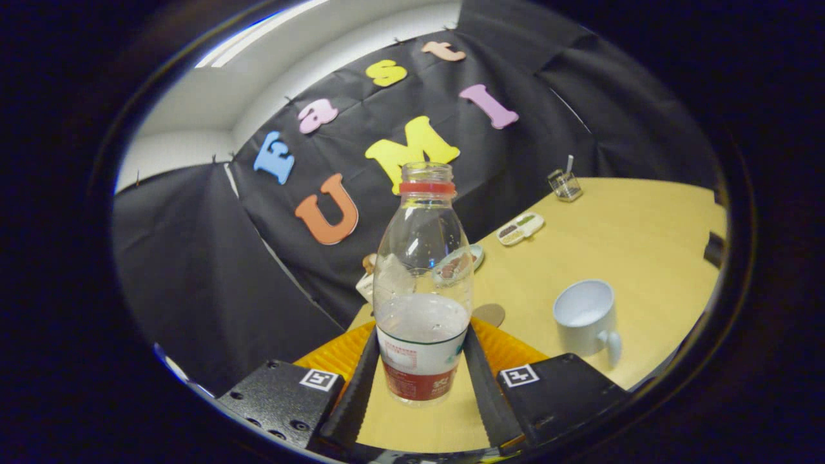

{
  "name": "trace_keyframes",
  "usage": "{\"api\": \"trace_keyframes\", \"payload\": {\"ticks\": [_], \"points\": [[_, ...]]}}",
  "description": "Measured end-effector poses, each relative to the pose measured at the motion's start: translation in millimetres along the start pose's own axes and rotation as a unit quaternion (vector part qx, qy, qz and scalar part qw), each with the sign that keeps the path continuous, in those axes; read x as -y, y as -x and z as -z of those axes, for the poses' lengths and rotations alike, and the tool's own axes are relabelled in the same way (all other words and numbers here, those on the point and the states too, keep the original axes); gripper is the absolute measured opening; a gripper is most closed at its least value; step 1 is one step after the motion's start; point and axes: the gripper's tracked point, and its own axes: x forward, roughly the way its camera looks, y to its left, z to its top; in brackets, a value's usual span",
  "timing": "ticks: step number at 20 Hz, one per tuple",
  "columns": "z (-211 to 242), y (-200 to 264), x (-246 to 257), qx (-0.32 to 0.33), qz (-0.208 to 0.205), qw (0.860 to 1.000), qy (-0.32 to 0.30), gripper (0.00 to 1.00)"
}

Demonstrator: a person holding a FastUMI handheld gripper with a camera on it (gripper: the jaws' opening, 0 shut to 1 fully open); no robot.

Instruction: Take the bottle from table, then pour the juice into the cup, finally place the bottle on the coaster

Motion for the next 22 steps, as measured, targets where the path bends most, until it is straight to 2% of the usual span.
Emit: {"api": "trace_keyframes", "payload": {"ticks": [5,10,18,22], "points": [[-22,15,-11,0.025,0.028,0.990,0.133,0.77],[-65,20,-33,0.065,0.037,0.979,0.191,0.77],[-124,-12,-28,0.097,0.064,0.972,0.206,0.77],[-143,-42,-23,0.103,0.065,0.974,0.190,0.77]]}}
